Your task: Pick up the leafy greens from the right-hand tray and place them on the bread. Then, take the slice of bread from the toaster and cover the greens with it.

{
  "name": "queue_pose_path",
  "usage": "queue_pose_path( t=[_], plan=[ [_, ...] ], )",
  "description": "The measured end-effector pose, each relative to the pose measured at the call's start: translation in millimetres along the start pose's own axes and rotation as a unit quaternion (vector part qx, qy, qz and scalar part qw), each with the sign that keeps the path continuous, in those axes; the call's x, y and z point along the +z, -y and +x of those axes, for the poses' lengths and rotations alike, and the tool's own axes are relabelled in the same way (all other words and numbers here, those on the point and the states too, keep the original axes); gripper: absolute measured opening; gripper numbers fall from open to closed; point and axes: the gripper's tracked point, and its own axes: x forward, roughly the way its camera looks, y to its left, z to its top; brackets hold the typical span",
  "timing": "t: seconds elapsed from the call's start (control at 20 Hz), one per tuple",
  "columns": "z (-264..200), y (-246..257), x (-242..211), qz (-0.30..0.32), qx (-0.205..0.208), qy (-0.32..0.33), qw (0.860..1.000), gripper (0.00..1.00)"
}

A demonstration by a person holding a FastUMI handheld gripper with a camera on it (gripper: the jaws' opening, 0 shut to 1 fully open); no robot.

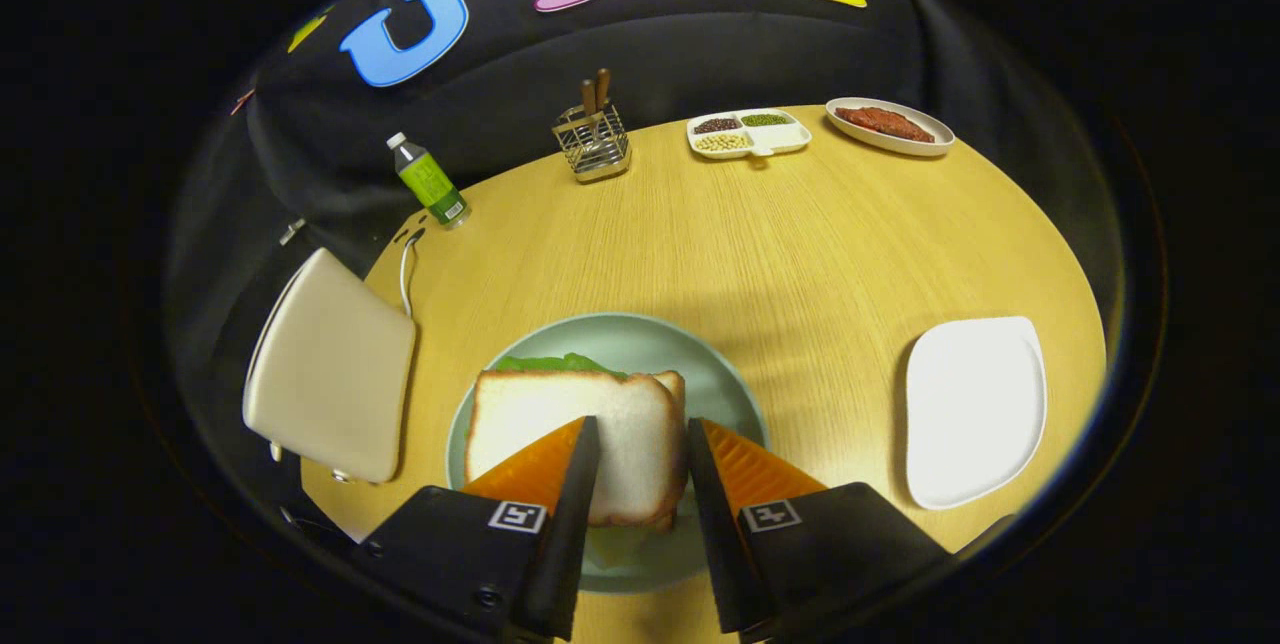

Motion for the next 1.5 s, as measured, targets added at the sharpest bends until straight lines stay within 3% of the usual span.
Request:
queue_pose_path(
  t=[0.15,0.45,0.55,0.9,1.2,1.5],
  plan=[
    [0.2,5.7,3.5,-0.022,-0.003,0.003,1.000,0.73],
    [-7.6,-0.6,9.9,-0.020,0.007,0.011,1.000,0.88],
    [-13.6,0.0,15.9,-0.026,0.010,0.025,0.999,1.00],
    [-44.6,5.2,41.7,-0.016,0.018,0.048,0.999,1.00],
    [-113.0,-3.2,111.1,-0.017,0.048,0.126,0.991,0.99],
    [-189.4,-26.3,165.4,-0.086,0.066,0.197,0.974,0.99]
  ],
)
